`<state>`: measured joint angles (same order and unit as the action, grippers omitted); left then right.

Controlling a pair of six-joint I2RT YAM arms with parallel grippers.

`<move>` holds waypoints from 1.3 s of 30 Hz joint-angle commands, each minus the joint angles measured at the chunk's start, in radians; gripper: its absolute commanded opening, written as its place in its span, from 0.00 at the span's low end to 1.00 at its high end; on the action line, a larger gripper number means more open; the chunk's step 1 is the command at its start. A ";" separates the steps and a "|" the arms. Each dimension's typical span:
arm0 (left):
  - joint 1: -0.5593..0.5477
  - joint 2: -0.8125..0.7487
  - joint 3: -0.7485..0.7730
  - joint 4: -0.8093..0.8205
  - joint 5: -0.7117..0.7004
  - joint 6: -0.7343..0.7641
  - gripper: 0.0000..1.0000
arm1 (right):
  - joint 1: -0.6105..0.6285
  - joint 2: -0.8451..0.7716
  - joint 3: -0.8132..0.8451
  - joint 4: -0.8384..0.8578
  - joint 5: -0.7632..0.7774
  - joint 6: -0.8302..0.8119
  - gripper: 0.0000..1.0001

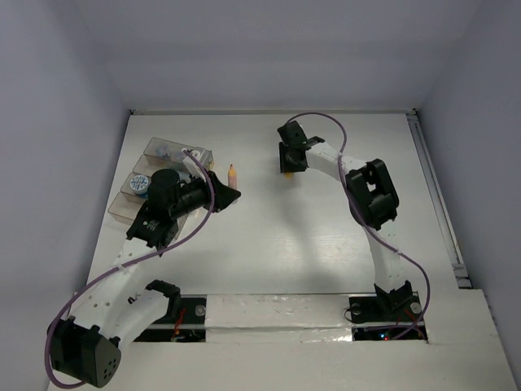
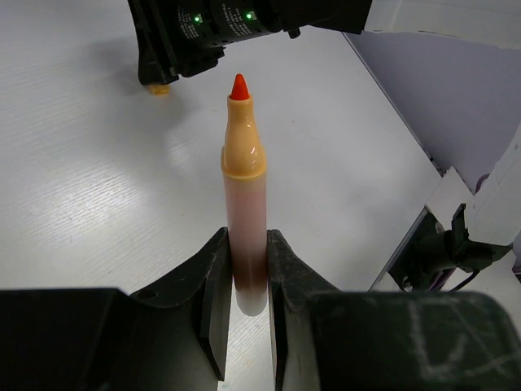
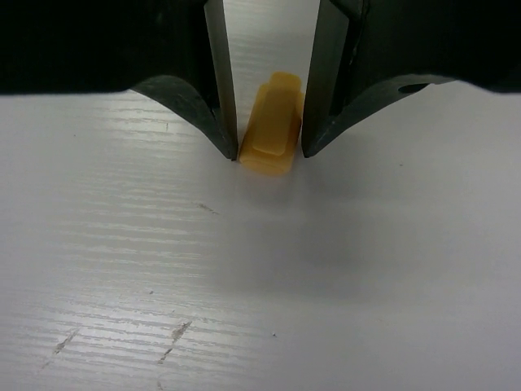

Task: Sort the stationery into containers
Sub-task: Close the pen cap on the pen.

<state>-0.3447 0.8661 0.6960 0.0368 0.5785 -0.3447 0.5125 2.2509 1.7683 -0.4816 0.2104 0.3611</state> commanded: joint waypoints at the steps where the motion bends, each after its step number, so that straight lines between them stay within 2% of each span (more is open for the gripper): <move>1: 0.006 -0.026 0.019 0.040 0.020 0.009 0.00 | 0.009 0.053 0.046 -0.130 0.040 -0.040 0.43; 2: 0.006 -0.026 0.019 0.038 0.018 0.009 0.00 | 0.009 0.061 0.055 -0.140 0.041 -0.045 0.43; 4: 0.006 -0.024 0.019 0.040 0.020 0.009 0.00 | 0.009 0.084 0.085 -0.164 0.035 -0.048 0.34; 5: 0.006 -0.024 0.019 0.040 0.020 0.009 0.00 | 0.009 0.087 0.088 -0.169 0.035 -0.047 0.28; 6: 0.006 -0.022 0.019 0.040 0.018 0.009 0.00 | 0.009 0.082 0.088 -0.169 0.034 -0.044 0.18; 9: 0.006 -0.018 0.017 0.040 0.020 0.010 0.00 | 0.009 0.005 0.025 -0.076 0.026 -0.030 0.04; 11: 0.006 -0.012 0.017 0.040 0.021 0.009 0.00 | 0.009 -0.060 -0.053 -0.013 0.006 -0.014 0.01; 13: 0.006 -0.004 0.017 0.040 0.021 0.009 0.00 | 0.009 -0.184 -0.119 0.094 -0.029 0.004 0.00; 18: 0.006 0.023 0.016 0.041 0.026 0.007 0.00 | 0.027 -0.491 -0.442 0.438 -0.178 0.113 0.00; 19: 0.006 0.028 0.017 0.040 0.027 0.007 0.00 | 0.027 -0.537 -0.481 0.553 -0.193 0.134 0.00; 20: 0.006 0.033 0.019 0.037 0.026 0.009 0.00 | 0.049 -0.619 -0.518 0.607 -0.201 0.175 0.00; 22: 0.006 0.040 0.022 0.035 0.020 0.013 0.00 | 0.073 -0.677 -0.570 0.696 -0.203 0.206 0.00; 30: 0.015 0.054 0.019 0.041 0.027 0.013 0.00 | 0.271 -0.763 -0.550 0.888 -0.126 0.217 0.00; 39: 0.015 0.062 0.019 0.043 0.029 0.012 0.00 | 0.333 -0.709 -0.483 0.900 -0.146 0.205 0.00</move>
<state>-0.3336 0.9287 0.6960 0.0376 0.5854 -0.3447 0.8330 1.5322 1.2312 0.3450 0.0589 0.5697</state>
